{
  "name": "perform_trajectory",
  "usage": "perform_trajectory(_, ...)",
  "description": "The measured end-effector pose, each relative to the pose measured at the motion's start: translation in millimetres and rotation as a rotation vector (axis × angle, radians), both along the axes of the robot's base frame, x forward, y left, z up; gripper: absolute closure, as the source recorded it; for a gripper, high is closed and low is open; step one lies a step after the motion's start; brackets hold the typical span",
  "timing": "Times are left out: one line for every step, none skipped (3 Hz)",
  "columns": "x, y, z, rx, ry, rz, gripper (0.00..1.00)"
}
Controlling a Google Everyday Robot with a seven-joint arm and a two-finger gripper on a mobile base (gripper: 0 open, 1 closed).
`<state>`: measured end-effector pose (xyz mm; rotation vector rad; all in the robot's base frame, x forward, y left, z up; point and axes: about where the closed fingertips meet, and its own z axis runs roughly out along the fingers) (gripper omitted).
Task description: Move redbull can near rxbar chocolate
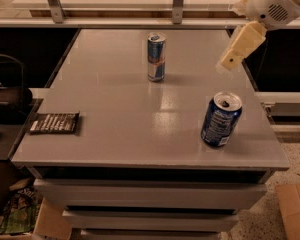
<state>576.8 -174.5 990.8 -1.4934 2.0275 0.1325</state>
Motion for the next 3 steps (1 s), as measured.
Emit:
perform_trajectory(16,19,-15,0.09,0.031,0.032,0.0)
perform_trajectory(28,40,-32,0.175,0.071,0.098,0.0)
perform_trajectory(28,41,-32,0.175,0.071,0.098,0.0)
